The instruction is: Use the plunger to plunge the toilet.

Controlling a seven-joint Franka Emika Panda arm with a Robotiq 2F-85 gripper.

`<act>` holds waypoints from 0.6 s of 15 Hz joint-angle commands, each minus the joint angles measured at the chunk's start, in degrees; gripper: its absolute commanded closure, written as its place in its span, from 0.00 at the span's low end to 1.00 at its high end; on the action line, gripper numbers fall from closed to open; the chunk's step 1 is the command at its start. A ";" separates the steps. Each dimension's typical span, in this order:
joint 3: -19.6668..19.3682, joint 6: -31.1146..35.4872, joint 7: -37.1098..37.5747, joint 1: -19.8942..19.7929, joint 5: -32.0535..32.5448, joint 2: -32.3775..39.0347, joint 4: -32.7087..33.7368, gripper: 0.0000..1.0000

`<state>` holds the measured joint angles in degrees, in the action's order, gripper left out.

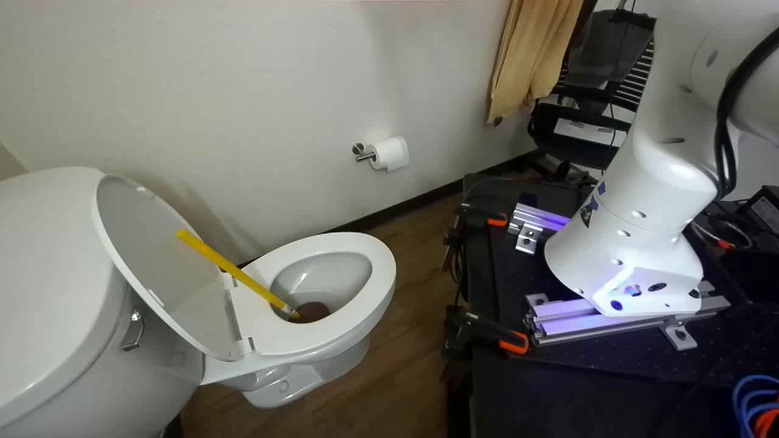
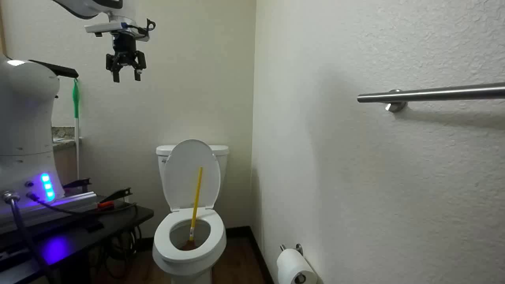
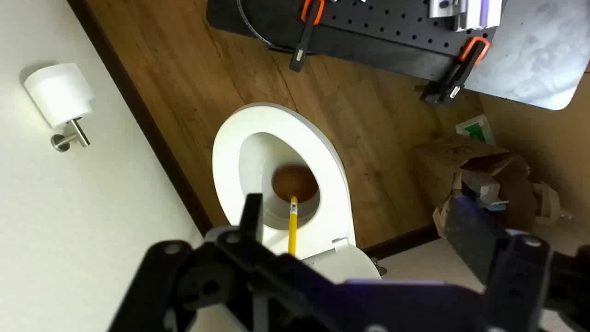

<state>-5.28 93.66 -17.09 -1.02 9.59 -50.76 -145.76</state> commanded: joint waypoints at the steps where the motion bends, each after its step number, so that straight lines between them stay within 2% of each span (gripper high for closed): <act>1: -0.63 -0.24 0.58 0.96 0.46 -0.01 0.15 0.00; 2: -0.96 0.22 0.28 1.51 -0.56 0.23 0.10 0.00; 6: -6.65 1.33 -1.59 0.35 -3.60 -1.47 -0.44 0.00; 9: -8.12 0.57 -2.50 0.60 -3.97 -0.16 0.27 0.00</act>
<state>-12.29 94.10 -17.94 -0.64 6.58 -51.43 -145.69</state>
